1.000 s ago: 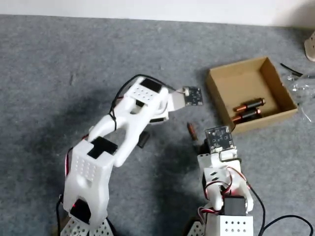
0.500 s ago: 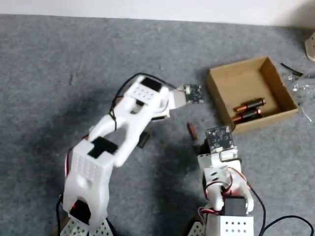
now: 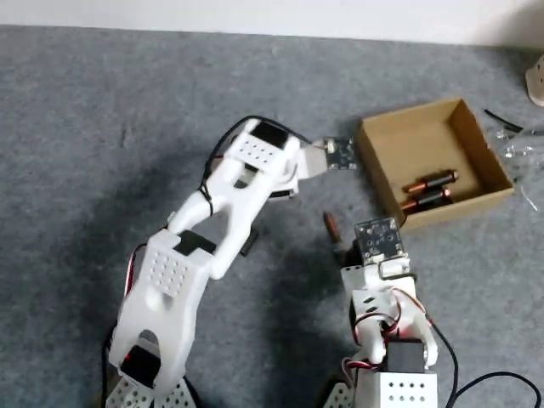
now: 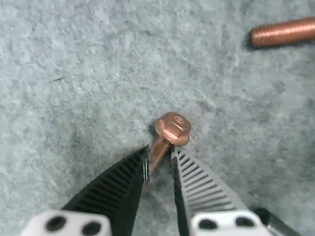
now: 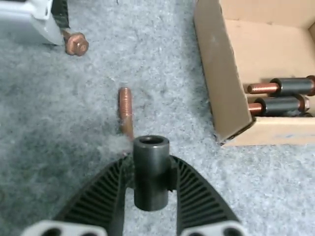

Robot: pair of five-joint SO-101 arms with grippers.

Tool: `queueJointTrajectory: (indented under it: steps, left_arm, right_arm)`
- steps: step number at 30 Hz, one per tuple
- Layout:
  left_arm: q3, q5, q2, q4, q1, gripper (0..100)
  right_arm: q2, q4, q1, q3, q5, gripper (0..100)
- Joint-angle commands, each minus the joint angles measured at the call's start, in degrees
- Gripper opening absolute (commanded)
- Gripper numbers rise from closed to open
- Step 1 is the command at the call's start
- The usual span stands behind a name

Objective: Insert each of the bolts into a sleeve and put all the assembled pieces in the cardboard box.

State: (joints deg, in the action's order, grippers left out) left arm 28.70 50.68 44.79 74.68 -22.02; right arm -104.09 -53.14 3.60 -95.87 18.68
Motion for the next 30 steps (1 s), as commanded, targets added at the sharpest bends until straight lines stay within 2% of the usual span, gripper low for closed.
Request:
queueJointTrajectory:
  steps: [1, 6, 9, 17, 20, 25, 30]
  left_arm:
    - [0.1, 2.9, 1.9, 4.7, 0.0, 8]
    - [0.0, 3.3, 2.0, 5.0, 0.6, 8]
    - [0.0, 3.3, 2.0, 5.0, 0.6, 0]
    - [0.1, 2.8, 1.5, 5.0, 0.3, 1]
    - [-0.2, 0.4, -0.7, 5.1, -0.1, 1]
    - [-0.3, -0.4, -5.2, 8.9, -1.8, 1]
    - [0.1, -0.4, -2.0, 7.7, -1.7, 1]
  right_arm:
    - [-0.7, 1.7, -0.7, -1.6, -0.4, 0.5]
    - [-0.7, 1.7, -0.7, -1.6, -0.4, 0.5]
    - [-0.7, 1.7, -0.7, -1.6, -0.4, 0.5]
    - [-0.7, 1.7, -0.7, -1.7, -0.4, 0.5]
    - [-0.7, 1.8, -0.7, -1.7, -0.4, 0.5]
    - [-0.7, 1.8, -0.7, -1.7, -0.4, 0.5]
    - [-0.7, 1.8, -0.7, -1.7, -0.4, 0.5]
